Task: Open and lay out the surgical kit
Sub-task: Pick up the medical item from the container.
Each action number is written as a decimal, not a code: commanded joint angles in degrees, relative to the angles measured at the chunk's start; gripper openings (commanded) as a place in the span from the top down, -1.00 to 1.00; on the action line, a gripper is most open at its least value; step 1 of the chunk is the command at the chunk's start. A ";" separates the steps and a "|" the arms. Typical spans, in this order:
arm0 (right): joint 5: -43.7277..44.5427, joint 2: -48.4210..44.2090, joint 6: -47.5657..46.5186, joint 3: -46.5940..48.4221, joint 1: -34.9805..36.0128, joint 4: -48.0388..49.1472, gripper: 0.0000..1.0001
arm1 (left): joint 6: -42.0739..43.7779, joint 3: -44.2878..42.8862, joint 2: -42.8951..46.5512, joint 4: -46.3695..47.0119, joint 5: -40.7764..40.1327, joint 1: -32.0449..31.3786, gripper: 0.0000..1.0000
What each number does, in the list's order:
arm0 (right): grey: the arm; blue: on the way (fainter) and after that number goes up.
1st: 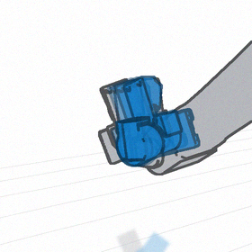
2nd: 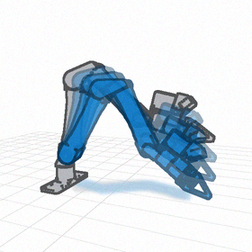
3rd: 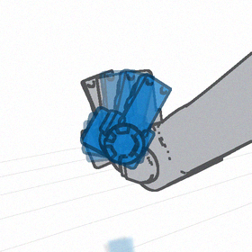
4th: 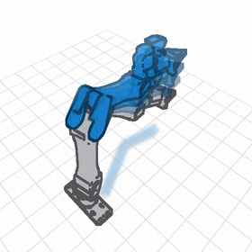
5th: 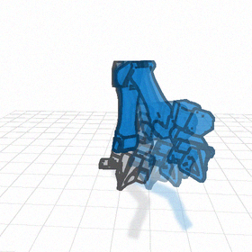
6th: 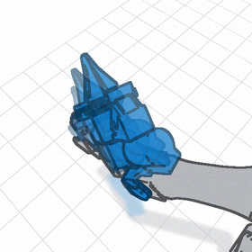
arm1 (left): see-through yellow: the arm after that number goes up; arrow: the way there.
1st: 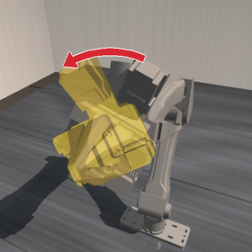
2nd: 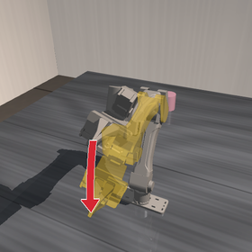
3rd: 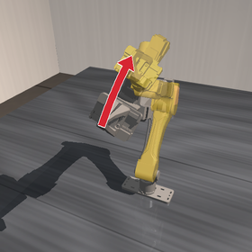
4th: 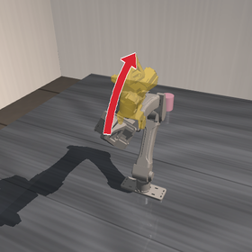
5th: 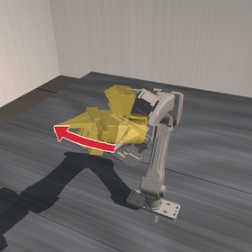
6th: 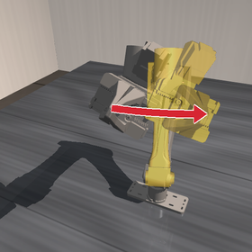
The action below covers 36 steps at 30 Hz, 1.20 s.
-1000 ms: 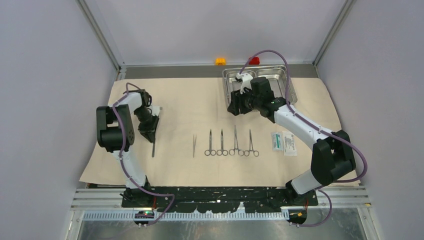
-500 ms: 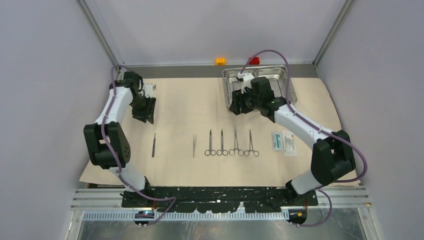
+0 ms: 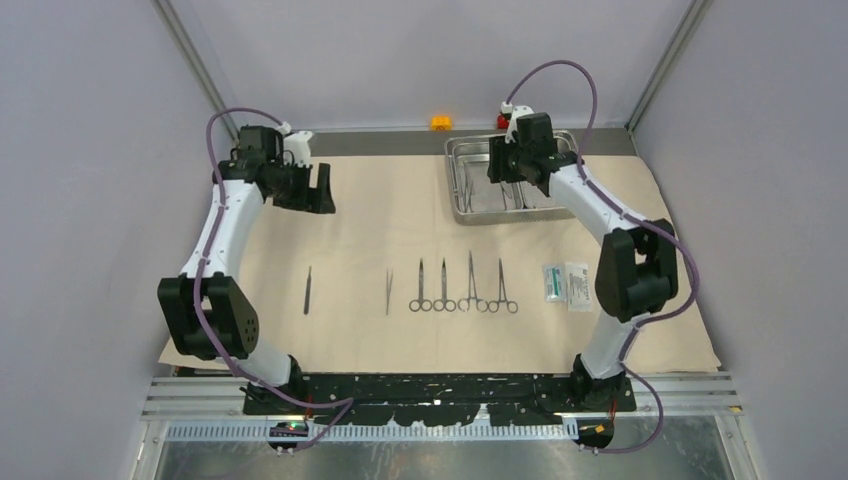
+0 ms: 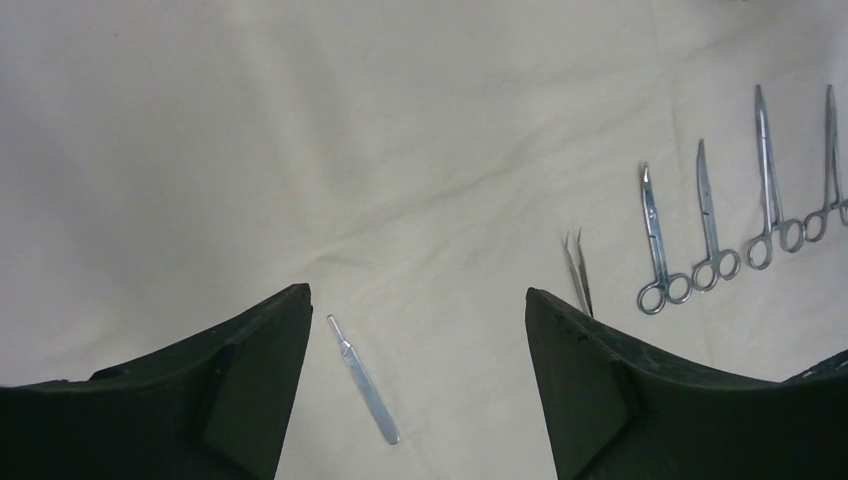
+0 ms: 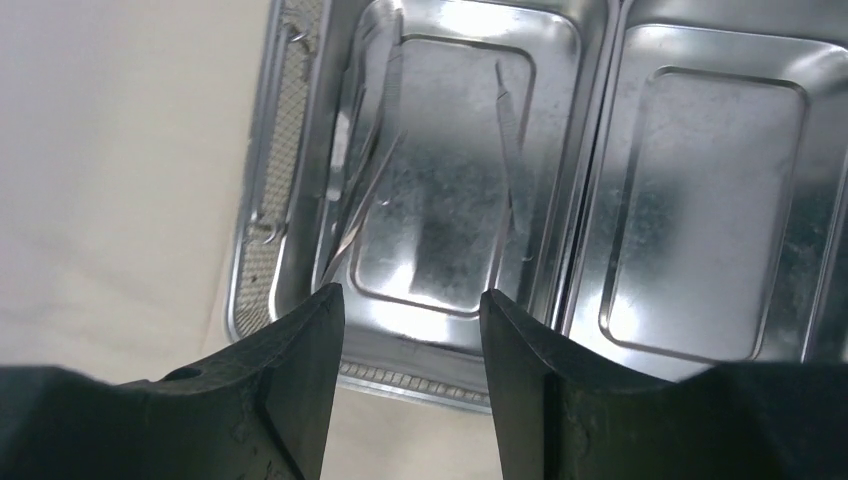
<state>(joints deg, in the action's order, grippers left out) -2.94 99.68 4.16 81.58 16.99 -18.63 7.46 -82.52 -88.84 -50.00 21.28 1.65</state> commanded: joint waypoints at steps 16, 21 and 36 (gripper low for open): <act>2.02 35.68 -5.64 42.38 -2.13 -13.82 0.00 | 1.28 -1.59 -2.92 10.94 7.36 -9.41 -0.53; 2.76 40.91 -6.04 49.21 -2.46 -16.15 0.03 | 1.57 -1.90 -3.46 11.90 7.43 -10.45 -0.51; 4.02 48.05 -5.88 56.76 -3.72 -17.57 0.17 | 2.01 -1.35 -4.28 14.95 6.24 -14.77 -0.50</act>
<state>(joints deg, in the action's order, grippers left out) 0.82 146.80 -1.45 134.28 13.67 -35.94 8.16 -82.52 -92.90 -38.09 27.53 -12.19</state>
